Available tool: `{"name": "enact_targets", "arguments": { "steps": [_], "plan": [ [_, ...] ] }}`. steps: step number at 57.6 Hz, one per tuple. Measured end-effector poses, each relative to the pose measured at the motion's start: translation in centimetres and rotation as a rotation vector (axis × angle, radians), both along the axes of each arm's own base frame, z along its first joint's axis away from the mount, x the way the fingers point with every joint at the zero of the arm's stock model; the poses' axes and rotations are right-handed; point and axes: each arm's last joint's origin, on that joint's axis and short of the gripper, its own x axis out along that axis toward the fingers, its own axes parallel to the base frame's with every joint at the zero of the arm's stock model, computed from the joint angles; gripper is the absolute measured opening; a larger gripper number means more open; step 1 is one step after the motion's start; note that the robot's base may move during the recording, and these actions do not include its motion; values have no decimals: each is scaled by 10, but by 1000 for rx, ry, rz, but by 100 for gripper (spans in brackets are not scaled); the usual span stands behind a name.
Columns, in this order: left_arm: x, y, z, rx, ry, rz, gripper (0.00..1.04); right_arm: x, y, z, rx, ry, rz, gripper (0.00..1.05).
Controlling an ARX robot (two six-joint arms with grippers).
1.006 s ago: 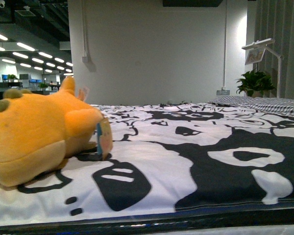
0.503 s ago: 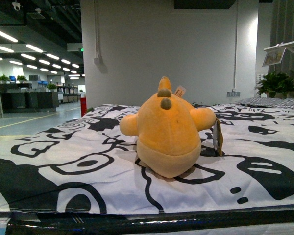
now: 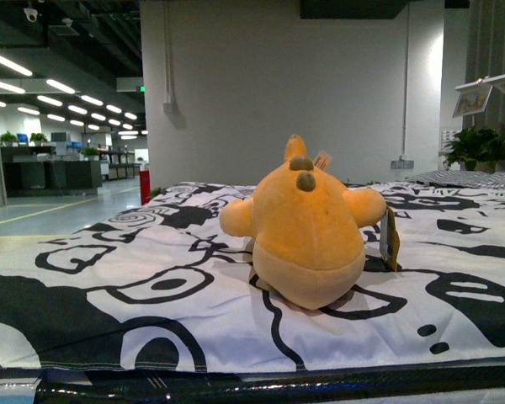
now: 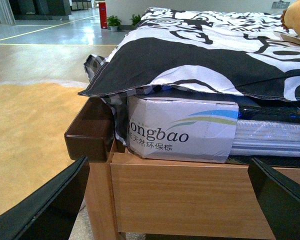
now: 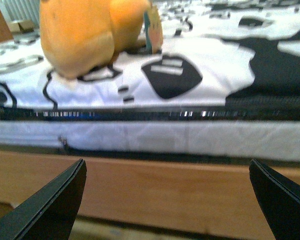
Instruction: Put away toys
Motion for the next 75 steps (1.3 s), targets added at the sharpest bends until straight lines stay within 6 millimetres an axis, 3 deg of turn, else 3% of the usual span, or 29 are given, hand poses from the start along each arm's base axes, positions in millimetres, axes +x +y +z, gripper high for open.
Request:
{"name": "enact_targets", "arguments": {
  "steps": [14, 22, 34, 51, 65, 75],
  "plan": [
    [0, 0, 0, 0, 0, 0, 98, 44, -2, 60, 1, -101, -24, 98],
    [0, 0, 0, 0, 0, 0, 98, 84, 22, 100, 0, -118, 30, 98],
    [0, 0, 0, 0, 0, 0, 98, 132, 78, 130, -23, -115, 110, 98],
    [0, 0, 0, 0, 0, 0, 98, 175, 161, 141, -96, -97, 195, 98],
    [0, 0, 0, 0, 0, 0, 98, 212, 186, 128, -143, -49, 142, 98],
    [0, 0, 0, 0, 0, 0, 98, 238, 192, 110, -191, 4, 89, 98]
  ]
}}
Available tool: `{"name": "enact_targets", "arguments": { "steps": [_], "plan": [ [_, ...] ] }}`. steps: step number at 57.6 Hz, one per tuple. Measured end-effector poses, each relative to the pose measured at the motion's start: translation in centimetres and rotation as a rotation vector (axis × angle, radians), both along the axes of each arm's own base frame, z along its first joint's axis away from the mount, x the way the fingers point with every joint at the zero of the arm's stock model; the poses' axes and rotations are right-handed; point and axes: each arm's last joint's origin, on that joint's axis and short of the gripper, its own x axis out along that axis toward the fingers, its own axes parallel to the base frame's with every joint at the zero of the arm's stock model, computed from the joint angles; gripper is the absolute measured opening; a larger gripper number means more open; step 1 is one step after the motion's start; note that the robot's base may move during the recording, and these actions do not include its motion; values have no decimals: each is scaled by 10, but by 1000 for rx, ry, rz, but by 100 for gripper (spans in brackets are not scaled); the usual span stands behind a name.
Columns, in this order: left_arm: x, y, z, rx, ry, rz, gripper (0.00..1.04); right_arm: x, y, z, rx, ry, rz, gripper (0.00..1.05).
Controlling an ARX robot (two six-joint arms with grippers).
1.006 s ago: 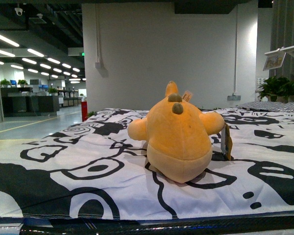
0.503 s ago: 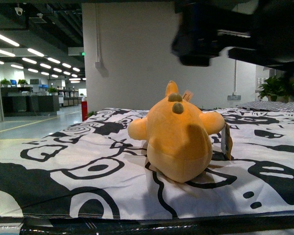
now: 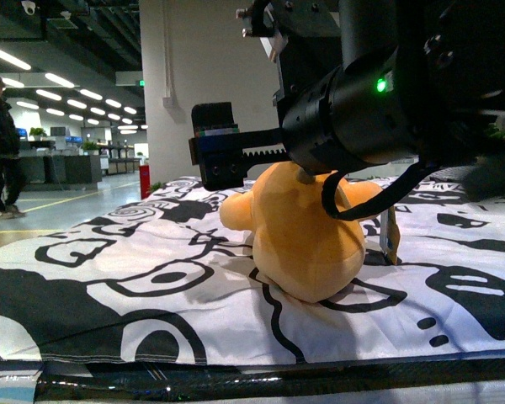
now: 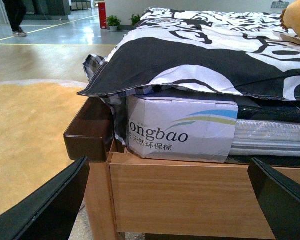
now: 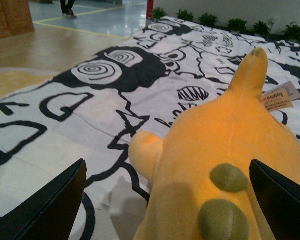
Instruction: Put away toys
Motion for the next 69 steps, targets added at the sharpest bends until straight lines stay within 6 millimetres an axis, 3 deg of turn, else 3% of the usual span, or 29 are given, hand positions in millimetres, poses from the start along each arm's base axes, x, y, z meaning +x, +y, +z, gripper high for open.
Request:
{"name": "enact_targets", "arguments": {
  "steps": [17, 32, 43, 57, 62, 69],
  "plan": [
    [0, 0, 0, 0, 0, 0, 98, 20, -16, -21, -28, 18, -90, 98],
    [0, 0, 0, 0, 0, 0, 98, 19, -25, -48, -32, 71, -101, 98],
    [0, 0, 0, 0, 0, 0, 98, 17, -24, -53, -5, 77, -104, 98],
    [0, 0, 0, 0, 0, 0, 98, 9, -19, -42, 14, 57, -93, 63],
    [0, 0, 0, 0, 0, 0, 98, -2, -24, -22, 38, 34, -54, 44],
    [0, 0, 0, 0, 0, 0, 98, -18, -38, 9, 78, -8, -16, 28]
  ]
}}
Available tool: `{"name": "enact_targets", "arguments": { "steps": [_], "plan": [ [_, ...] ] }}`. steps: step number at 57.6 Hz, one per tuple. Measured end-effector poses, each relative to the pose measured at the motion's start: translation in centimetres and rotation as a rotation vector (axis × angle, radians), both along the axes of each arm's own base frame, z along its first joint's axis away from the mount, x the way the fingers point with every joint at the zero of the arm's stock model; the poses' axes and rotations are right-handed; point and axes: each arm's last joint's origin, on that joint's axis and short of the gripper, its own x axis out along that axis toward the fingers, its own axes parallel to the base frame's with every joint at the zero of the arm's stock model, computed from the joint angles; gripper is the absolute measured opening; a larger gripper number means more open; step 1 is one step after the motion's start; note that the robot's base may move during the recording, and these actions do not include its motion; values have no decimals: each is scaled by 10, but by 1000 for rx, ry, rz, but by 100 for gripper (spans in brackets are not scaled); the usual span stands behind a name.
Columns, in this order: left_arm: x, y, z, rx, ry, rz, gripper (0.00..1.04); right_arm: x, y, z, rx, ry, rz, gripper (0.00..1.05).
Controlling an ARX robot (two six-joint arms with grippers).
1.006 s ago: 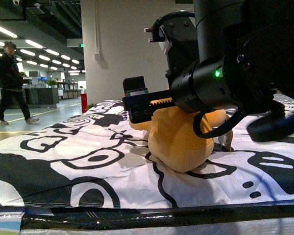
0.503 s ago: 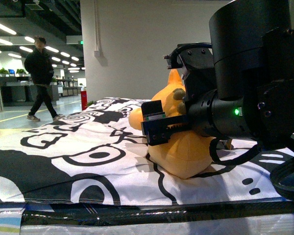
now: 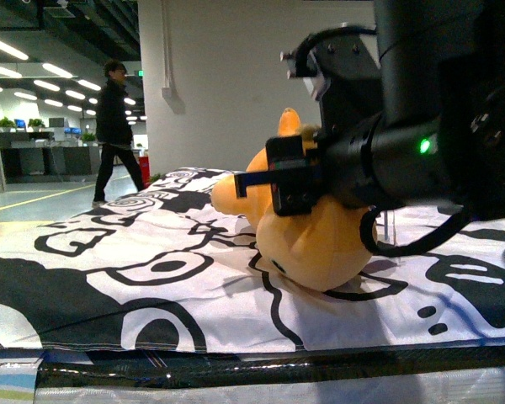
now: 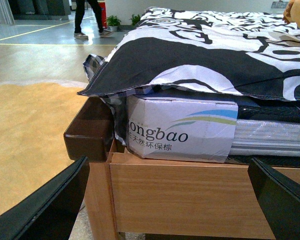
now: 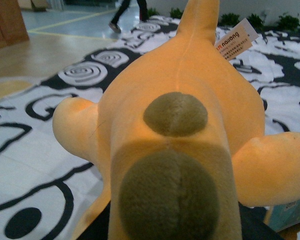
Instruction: Put away toys
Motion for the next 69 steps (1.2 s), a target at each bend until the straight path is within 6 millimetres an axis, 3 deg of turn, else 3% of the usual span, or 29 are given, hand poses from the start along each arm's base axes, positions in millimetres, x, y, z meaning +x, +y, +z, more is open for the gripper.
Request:
{"name": "enact_targets", "arguments": {
  "steps": [5, 12, 19, 30, 50, 56, 69],
  "plan": [
    [0, 0, 0, 0, 0, 0, 98, -26, -35, 36, 70, -61, 18, 14],
    [0, 0, 0, 0, 0, 0, 98, -62, -82, 51, 139, -98, 6, 10],
    [0, 0, 0, 0, 0, 0, 98, -96, -118, 42, 172, -96, 7, 10],
    [0, 0, 0, 0, 0, 0, 98, -147, -148, 11, 187, -83, 33, 10],
    [0, 0, 0, 0, 0, 0, 98, -221, -157, -63, 172, -67, -19, 10],
    [0, 0, 0, 0, 0, 0, 98, -230, -153, -80, 160, -99, -46, 10],
    [0, 0, 0, 0, 0, 0, 98, -231, -135, -114, 113, -124, -65, 9]
  ]
}}
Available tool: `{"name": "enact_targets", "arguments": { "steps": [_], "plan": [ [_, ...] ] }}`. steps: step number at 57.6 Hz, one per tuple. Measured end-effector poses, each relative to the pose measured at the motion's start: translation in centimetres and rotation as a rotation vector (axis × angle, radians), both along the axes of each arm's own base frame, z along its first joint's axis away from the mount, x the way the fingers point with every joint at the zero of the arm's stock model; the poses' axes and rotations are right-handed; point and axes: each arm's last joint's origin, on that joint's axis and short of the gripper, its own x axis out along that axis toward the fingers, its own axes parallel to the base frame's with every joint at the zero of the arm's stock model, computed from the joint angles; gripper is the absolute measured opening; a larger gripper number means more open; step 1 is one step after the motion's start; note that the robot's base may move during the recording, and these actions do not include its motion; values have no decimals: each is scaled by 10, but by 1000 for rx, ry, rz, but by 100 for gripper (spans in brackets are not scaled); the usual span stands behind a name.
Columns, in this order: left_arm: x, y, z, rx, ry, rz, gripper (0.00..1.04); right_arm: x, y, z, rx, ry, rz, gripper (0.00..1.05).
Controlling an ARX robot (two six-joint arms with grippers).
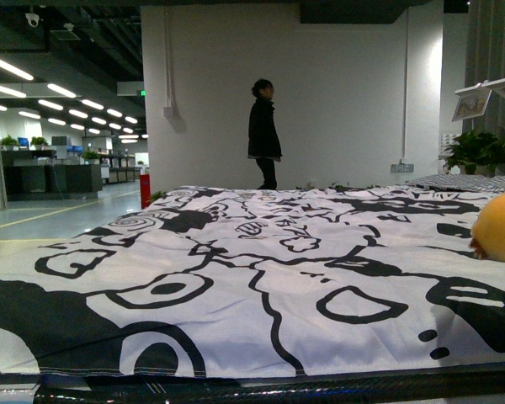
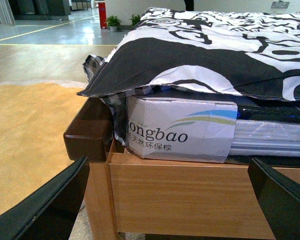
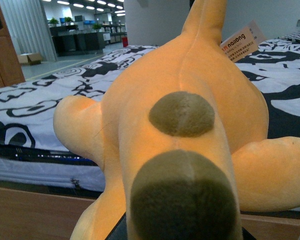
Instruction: Put away toys
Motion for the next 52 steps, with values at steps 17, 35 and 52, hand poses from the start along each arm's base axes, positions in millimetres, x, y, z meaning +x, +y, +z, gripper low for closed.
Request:
{"name": "enact_targets", "arguments": {
  "steps": [17, 35, 52],
  "plan": [
    [0, 0, 0, 0, 0, 0, 98, -1, 9, -19, -28, 22, 32, 9],
    [0, 0, 0, 0, 0, 0, 98, -1, 9, -19, -28, 21, 32, 9],
    [0, 0, 0, 0, 0, 0, 98, -1, 9, -19, -28, 21, 32, 9]
  ]
}}
